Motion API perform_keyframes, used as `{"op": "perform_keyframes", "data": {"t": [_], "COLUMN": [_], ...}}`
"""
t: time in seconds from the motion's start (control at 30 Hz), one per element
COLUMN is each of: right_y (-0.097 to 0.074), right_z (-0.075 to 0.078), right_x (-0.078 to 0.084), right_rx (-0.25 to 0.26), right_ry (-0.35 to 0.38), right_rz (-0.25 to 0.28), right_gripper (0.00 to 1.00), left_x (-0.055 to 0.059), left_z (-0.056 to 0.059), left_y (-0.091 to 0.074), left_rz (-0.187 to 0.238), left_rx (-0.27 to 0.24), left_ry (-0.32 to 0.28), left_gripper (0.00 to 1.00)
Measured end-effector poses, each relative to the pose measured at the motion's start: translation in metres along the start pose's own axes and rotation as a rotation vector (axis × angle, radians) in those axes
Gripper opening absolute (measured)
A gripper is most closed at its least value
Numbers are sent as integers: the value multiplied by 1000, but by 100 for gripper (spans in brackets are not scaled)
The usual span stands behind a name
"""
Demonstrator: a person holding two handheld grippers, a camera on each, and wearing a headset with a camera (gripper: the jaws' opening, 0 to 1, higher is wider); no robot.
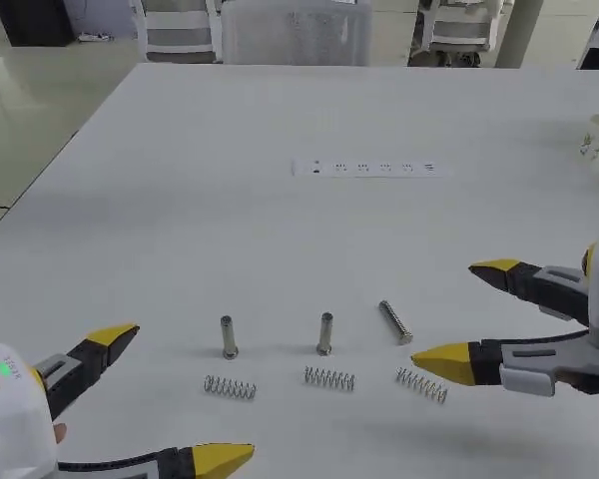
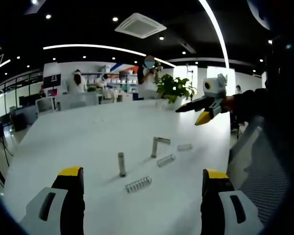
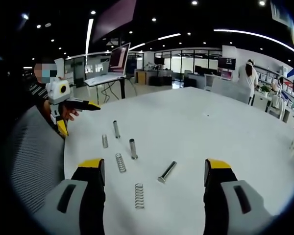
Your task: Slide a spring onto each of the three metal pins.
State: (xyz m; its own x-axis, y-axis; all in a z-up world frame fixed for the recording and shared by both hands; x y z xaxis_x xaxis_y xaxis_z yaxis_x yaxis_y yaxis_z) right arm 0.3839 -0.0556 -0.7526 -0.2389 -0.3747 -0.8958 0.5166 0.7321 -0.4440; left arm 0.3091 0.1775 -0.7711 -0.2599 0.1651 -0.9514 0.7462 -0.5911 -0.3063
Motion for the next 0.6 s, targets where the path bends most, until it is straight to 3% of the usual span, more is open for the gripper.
{"op": "perform_keyframes", "data": {"t": [0.6], "right_y": [42], "right_z": [21], "right_x": [-5], "right_rx": [40], "right_ry": [38], "right_rz": [-95], "right_gripper": [70], "left_x": [-1], "left_z": [-1], "left_y": [-1], "left_rz": [5], "left_rx": [-2], "left_ry": [0], "left_gripper": [98]}}
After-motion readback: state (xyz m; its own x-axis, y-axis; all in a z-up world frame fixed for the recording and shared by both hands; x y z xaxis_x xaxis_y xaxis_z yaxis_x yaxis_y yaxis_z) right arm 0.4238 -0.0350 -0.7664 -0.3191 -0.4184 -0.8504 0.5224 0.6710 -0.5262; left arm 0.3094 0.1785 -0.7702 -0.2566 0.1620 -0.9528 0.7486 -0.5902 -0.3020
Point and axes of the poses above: the centre of the closed fingertips' face, and the gripper's own axes: y roughly forward along the fingers, z roughly to its right, x roughly out of its underside, the point moved 2 cm from there along -y, roughly backward along the fingers, and after that the axes turned 1 degree about -z, right-handed, at the moved point
